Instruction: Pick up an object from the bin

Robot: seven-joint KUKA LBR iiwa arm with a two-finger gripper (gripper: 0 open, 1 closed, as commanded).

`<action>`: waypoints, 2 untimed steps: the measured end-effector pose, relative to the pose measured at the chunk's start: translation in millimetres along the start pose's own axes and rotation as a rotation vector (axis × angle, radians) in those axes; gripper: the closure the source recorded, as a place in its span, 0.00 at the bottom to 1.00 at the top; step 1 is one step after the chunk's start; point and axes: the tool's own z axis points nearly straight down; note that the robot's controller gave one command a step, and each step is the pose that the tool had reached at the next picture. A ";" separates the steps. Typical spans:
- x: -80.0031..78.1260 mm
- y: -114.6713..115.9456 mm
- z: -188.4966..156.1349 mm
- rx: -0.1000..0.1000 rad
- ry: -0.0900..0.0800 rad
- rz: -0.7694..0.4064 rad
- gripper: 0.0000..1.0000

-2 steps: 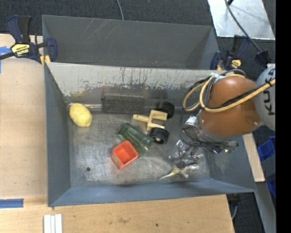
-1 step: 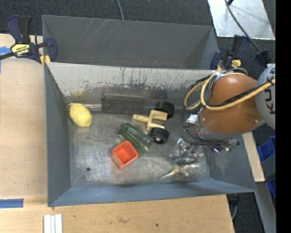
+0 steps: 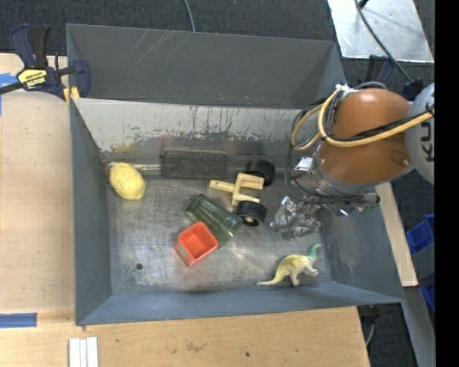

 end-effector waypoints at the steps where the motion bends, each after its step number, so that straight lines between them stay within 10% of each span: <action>1: 16.3 -32.2 -4.6 0.002 -0.004 -0.070 1.00; 2: 25.9 -53.7 -6.7 0.006 0.003 -0.072 1.00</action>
Offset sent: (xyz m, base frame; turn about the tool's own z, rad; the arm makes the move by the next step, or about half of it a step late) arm 0.0378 0.0059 0.0098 -0.0832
